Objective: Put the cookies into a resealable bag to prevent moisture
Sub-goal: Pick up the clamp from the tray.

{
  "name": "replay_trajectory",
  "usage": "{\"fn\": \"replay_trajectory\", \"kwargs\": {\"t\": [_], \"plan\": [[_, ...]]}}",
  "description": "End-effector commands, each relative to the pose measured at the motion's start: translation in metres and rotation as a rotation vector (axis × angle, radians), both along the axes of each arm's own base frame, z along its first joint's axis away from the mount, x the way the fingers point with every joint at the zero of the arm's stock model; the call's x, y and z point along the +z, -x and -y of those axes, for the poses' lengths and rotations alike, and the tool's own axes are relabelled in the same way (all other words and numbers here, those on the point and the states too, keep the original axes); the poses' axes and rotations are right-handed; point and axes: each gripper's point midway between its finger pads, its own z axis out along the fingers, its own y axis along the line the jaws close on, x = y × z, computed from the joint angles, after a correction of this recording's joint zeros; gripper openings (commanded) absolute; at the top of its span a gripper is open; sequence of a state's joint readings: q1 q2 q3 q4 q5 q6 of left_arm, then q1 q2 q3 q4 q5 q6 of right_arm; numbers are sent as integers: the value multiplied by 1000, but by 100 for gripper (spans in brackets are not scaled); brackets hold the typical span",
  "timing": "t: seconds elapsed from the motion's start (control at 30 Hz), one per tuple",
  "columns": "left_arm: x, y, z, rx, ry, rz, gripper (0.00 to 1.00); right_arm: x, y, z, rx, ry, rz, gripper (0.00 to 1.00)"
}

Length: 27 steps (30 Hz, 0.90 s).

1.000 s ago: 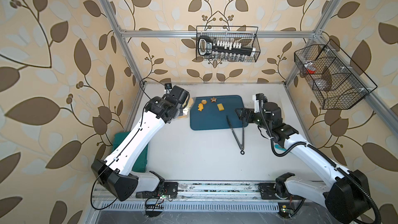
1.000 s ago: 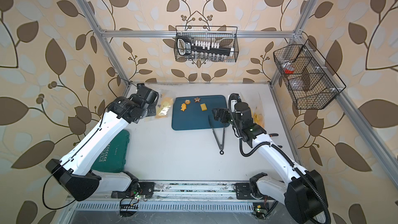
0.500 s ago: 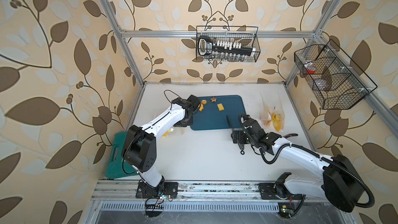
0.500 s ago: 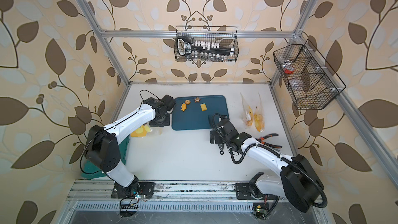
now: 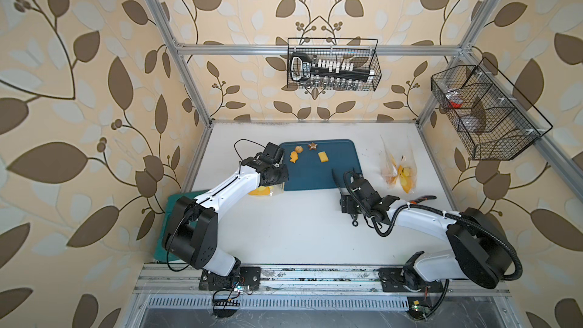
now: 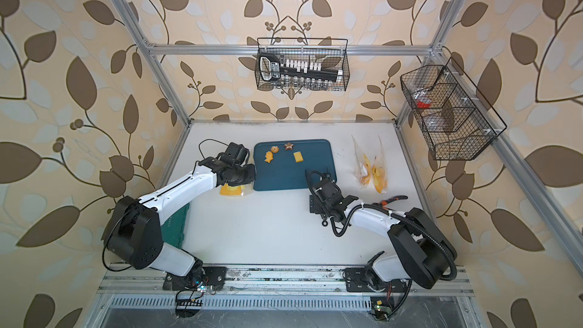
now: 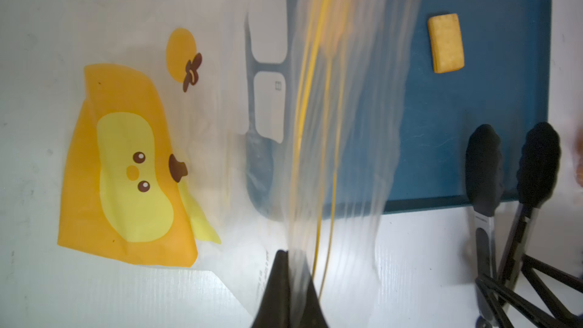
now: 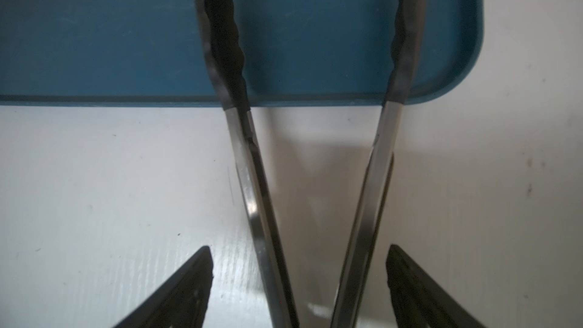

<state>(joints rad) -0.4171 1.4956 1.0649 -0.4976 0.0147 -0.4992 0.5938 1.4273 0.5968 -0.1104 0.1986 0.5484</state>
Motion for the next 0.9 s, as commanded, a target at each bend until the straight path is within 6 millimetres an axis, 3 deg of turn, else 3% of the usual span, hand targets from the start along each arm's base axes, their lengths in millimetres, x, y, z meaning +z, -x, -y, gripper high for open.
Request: {"fn": "replay_trajectory", "kwargs": {"t": [0.0,0.3,0.57,0.87], "plan": [[17,-9,5,-6,69,87,0,2,-11,-4,0,-26,2,84],[30,-3,-2,6,88,189,0,-9,-18,-1,-2,-15,-19,75],[23,-2,-2,-3,77,167,0,-14,-11,-11,36,149,8,76],[26,0,-5,-2,67,176,0,-16,-11,1,-45,216,30,71]]}}
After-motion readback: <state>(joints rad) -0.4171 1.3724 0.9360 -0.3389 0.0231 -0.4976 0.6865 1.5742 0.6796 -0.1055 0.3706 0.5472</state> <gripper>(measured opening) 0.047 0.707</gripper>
